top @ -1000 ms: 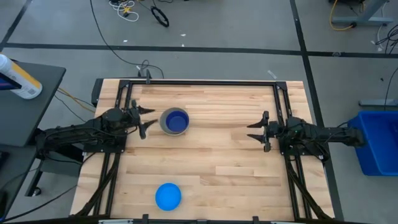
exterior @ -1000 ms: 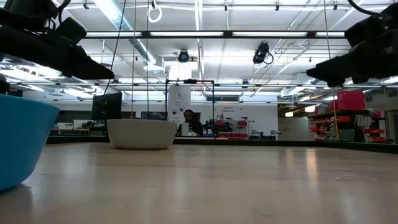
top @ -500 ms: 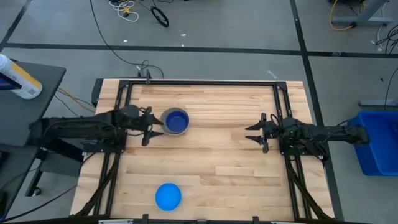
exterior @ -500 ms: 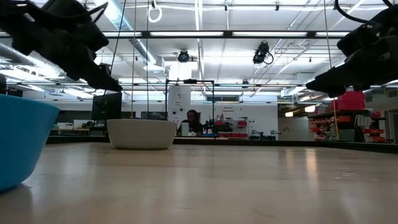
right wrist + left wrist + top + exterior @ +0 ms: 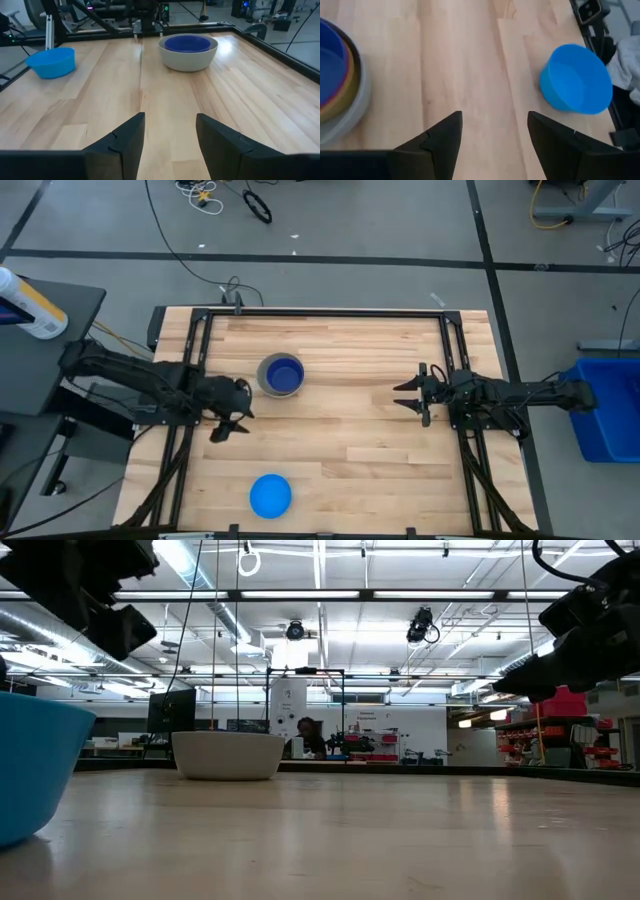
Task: Nest bowls inside each other
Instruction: Stack the light blue bowl on the dark blue bowl
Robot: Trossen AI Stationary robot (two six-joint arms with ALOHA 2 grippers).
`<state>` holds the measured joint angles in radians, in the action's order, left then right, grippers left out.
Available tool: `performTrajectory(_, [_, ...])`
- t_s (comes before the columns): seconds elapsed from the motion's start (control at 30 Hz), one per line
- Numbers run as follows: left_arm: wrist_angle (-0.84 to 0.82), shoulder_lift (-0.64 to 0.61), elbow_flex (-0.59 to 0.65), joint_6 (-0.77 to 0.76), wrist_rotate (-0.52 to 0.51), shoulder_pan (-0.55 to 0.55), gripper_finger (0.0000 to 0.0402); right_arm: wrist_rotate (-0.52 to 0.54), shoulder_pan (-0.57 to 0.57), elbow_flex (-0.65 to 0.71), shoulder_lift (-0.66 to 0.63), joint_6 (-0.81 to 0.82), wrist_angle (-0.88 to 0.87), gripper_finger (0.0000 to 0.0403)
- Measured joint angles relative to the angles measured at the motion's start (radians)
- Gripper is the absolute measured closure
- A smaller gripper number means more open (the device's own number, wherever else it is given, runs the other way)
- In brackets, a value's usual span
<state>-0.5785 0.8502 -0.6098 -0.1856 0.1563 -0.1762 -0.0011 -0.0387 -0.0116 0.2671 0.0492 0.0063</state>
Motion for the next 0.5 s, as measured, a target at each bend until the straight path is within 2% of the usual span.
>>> performTrajectory(0.13, [0.080, 0.005, 0.013, -0.072, -0.052, -0.105, 0.0169, 0.000, 0.000, 0.000, 0.001, 0.020, 0.000, 0.0215])
performTrajectory(0.27, [0.151, 0.057, 0.028, -0.123, -0.080, -0.164, 0.0169, 0.000, 0.000, 0.000, 0.002, 0.048, 0.000, 0.0210])
performTrajectory(0.5, [0.315, 0.255, 0.028, -0.202, -0.032, -0.238, 0.0156, -0.001, 0.001, 0.000, 0.002, 0.071, -0.001, 0.0211])
